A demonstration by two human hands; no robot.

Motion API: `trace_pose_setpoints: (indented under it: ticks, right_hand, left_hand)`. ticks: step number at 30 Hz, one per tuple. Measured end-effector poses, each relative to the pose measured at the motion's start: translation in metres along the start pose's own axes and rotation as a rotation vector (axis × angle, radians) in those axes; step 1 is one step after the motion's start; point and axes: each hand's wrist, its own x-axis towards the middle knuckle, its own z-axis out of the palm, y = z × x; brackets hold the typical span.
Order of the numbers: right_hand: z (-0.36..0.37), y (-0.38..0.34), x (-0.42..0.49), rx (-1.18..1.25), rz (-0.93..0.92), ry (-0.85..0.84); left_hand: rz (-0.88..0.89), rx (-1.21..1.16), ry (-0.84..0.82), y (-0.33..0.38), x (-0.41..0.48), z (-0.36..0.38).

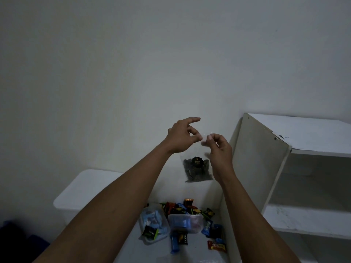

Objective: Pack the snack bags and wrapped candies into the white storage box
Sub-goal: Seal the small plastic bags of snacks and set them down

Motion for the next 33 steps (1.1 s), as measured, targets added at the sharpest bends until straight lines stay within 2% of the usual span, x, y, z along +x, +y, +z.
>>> trace_pose_setpoints:
  ticks: [8, 12, 19, 26, 33]
  right_hand:
    - [0.004, -0.001, 0.0, -0.026, 0.009, -0.062]
    - [0.004, -0.001, 0.001, 0.082, 0.055, -0.012]
    - [0.003, -0.007, 0.002, 0.083, 0.091, -0.104]
    - [-0.001, -0.011, 0.004, 0.184, 0.124, -0.039]
    - [0.002, -0.014, 0.006, 0.268, 0.124, -0.005]
  left_hand:
    - [-0.022, 0.01, 0.02, 0.005, -0.005, -0.004]
    - [-0.051, -0.116, 0.003, -0.007, -0.004, -0.009]
    - [-0.053, -0.213, -0.013, -0.003, -0.006, -0.013]
    - [-0.184, -0.527, 0.075, -0.004, -0.012, -0.018]
    - [-0.236, -0.701, 0.183, -0.005, -0.016, -0.013]
